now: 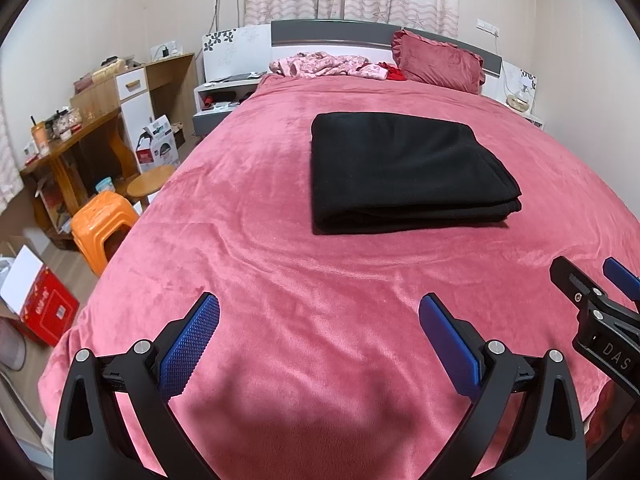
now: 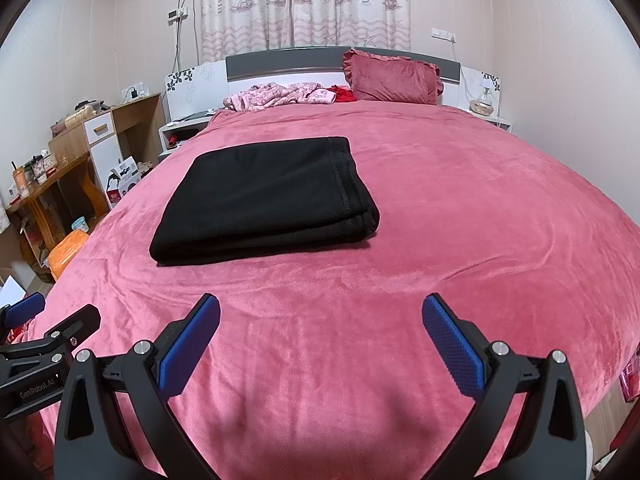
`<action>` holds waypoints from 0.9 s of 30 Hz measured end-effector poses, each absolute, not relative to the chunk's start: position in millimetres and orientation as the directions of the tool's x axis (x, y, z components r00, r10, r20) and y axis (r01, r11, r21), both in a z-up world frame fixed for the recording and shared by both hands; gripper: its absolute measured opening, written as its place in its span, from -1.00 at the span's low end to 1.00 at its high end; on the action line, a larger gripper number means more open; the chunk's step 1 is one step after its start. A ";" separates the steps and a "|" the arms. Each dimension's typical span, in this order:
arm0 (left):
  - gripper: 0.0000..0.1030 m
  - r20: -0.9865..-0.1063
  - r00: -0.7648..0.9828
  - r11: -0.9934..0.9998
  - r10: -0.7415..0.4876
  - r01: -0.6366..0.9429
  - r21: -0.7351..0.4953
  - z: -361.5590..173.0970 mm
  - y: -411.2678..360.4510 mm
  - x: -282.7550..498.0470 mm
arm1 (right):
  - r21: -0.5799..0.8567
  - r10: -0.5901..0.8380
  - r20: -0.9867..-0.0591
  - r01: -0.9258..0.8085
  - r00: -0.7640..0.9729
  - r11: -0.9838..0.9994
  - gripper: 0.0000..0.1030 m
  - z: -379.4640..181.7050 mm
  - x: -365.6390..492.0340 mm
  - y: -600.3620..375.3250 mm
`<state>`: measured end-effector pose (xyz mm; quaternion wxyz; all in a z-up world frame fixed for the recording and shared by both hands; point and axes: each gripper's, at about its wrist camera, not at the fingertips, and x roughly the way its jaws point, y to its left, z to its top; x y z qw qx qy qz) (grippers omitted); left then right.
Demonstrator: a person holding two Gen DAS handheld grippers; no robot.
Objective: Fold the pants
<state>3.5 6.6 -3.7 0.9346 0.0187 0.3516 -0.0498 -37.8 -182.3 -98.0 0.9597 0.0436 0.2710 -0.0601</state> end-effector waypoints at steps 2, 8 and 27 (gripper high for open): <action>0.92 -0.658 0.749 0.994 -0.080 0.108 0.002 -3.3 6.2 3.0 | 0.051 -0.091 -0.526 0.139 0.846 0.989 0.96 -98.0 -37.0 -182.3; 0.92 -0.664 0.743 0.994 -0.086 0.108 -0.008 -3.9 6.7 3.6 | 0.052 -0.091 -0.528 0.139 0.844 0.989 0.96 -98.9 -36.9 -181.5; 0.92 -0.665 0.744 0.995 -0.072 0.097 0.000 -9.2 5.4 4.4 | 0.057 -0.084 -0.535 0.135 0.840 0.989 0.96 -102.5 -33.7 -181.0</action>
